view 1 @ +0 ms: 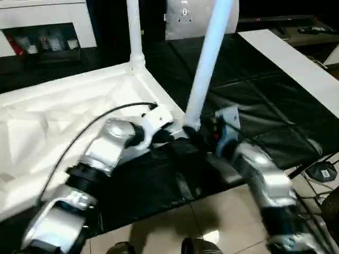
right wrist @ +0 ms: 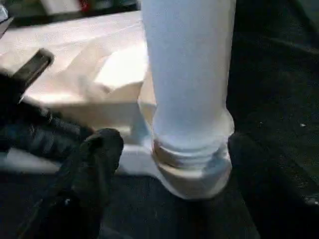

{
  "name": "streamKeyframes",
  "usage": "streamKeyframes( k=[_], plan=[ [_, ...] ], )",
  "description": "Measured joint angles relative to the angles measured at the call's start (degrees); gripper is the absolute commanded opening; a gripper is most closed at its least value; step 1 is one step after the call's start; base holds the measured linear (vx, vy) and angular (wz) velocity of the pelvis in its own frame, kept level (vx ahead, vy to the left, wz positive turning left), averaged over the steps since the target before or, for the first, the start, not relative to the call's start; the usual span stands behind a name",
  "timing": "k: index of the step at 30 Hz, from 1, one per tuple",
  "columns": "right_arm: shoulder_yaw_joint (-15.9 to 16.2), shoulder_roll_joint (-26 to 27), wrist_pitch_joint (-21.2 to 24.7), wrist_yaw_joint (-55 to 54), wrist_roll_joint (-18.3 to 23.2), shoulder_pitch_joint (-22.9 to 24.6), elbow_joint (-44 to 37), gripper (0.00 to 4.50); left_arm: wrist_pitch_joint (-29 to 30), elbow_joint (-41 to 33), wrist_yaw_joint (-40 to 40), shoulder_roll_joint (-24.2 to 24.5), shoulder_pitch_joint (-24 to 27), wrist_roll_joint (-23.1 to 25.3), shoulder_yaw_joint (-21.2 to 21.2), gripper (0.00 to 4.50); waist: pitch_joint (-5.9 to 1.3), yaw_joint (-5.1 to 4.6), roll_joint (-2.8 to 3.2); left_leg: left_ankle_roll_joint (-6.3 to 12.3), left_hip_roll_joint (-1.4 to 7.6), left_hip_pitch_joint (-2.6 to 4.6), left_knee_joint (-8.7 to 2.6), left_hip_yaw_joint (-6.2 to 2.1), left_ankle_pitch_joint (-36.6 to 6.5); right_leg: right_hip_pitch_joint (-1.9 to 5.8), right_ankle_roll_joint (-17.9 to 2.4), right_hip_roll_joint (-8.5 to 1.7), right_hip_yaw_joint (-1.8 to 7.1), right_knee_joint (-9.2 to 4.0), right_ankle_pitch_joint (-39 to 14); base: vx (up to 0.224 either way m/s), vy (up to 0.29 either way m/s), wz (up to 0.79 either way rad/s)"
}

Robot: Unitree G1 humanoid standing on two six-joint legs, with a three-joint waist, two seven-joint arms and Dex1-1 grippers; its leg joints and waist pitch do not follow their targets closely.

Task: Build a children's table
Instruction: Rotate leg to tighten

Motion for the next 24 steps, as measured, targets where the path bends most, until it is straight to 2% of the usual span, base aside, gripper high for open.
streamKeyframes(
  k=[6,9,12,17,24],
  plan=[
    [1.78,-9.20,-1.41,13.03,1.49,0.98,-1.49,4.45,-8.67,2.25,-8.96,5.01,0.32,-1.68,-0.77,0.00,0.00,0.84,0.00,0.01,0.00,-0.03,0.02,0.01,0.00,0.02,0.00,-0.02,0.00,0.00,0.00,0.000,0.000,0.00],
    [1.86,-12.45,-1.46,17.95,2.69,0.88,-1.49,4.45,-12.03,2.30,-14.38,7.31,0.50,-2.31,-1.87,0.00,0.00,1.60,0.00,0.02,0.00,-0.02,0.03,0.01,0.00,0.02,0.00,-0.02,0.00,0.01,0.00,0.000,0.000,0.00],
    [2.90,-15.35,-1.44,24.09,4.08,0.39,-1.49,4.45,-15.34,2.51,-19.38,8.63,0.50,-2.71,-3.04,0.00,0.00,2.38,0.01,0.02,0.00,-0.02,0.07,0.03,0.00,0.07,-0.01,-0.07,-0.01,0.01,0.00,0.000,0.000,0.00],
    [5.63,-17.34,-1.05,31.78,5.87,-0.39,-1.54,4.45,-18.34,2.55,-24.31,8.93,0.48,-3.48,-4.70,0.00,0.00,2.79,0.00,0.06,-0.02,-0.02,0.18,0.06,0.00,0.19,-0.04,-0.13,-0.01,0.01,0.02,0.000,0.000,0.00],
    [8.72,-18.03,-0.64,37.02,6.38,-2.76,-0.88,3.85,-20.90,2.51,-28.68,8.50,0.41,-4.21,-6.53,0.00,0.00,3.23,-0.02,0.09,-0.01,0.02,0.21,0.07,0.04,0.19,-0.06,-0.14,-0.02,0.11,0.03,0.000,0.000,0.00]
  ],
)
